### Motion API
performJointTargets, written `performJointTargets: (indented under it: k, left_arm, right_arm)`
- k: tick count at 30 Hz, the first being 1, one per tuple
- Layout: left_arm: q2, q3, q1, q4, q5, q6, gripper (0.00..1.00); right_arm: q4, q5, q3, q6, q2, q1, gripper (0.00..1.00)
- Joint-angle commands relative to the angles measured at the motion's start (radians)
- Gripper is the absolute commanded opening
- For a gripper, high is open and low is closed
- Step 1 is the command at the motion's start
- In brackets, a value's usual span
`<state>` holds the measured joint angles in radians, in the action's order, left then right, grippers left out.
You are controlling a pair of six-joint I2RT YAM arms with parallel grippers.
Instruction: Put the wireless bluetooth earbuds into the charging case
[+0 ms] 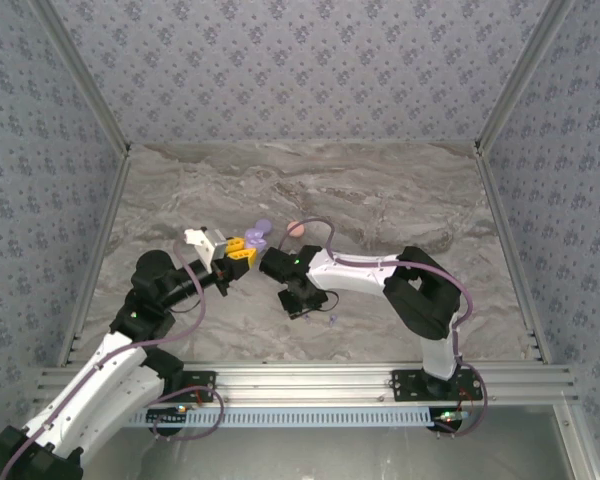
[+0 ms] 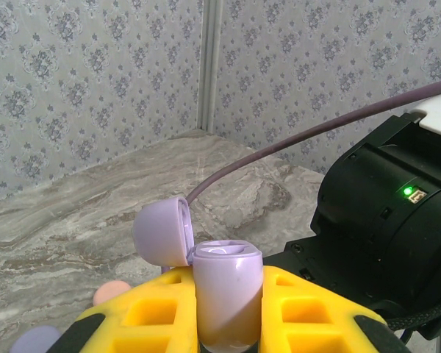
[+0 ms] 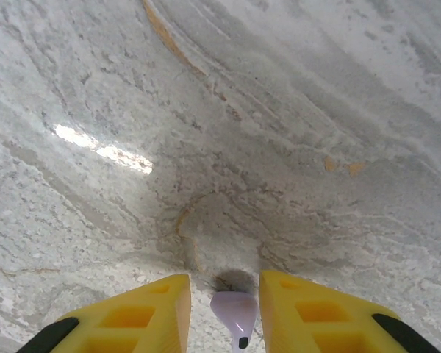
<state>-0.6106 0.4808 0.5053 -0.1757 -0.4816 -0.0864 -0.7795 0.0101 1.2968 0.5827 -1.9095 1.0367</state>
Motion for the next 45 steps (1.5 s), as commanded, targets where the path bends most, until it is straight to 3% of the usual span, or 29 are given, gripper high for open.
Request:
performJointTargets:
  k: [1,27,45]
  left_arm:
    - [0.008,0.033,0.005,-0.008,0.006,0.016,0.00]
    - [0.000,0.036,0.004,-0.007,0.008,0.016,0.00]
    - [0.003,0.039,0.003,0.002,0.006,0.009,0.00]
  right_arm:
    - [-0.040,-0.022,0.013,-0.008,-0.007,0.003,0.34]
    - [-0.103,0.020,0.035,-0.020,-0.049,0.026,0.31]
    - [-0.036,-0.055,0.033,-0.008,-0.038,0.011,0.24]
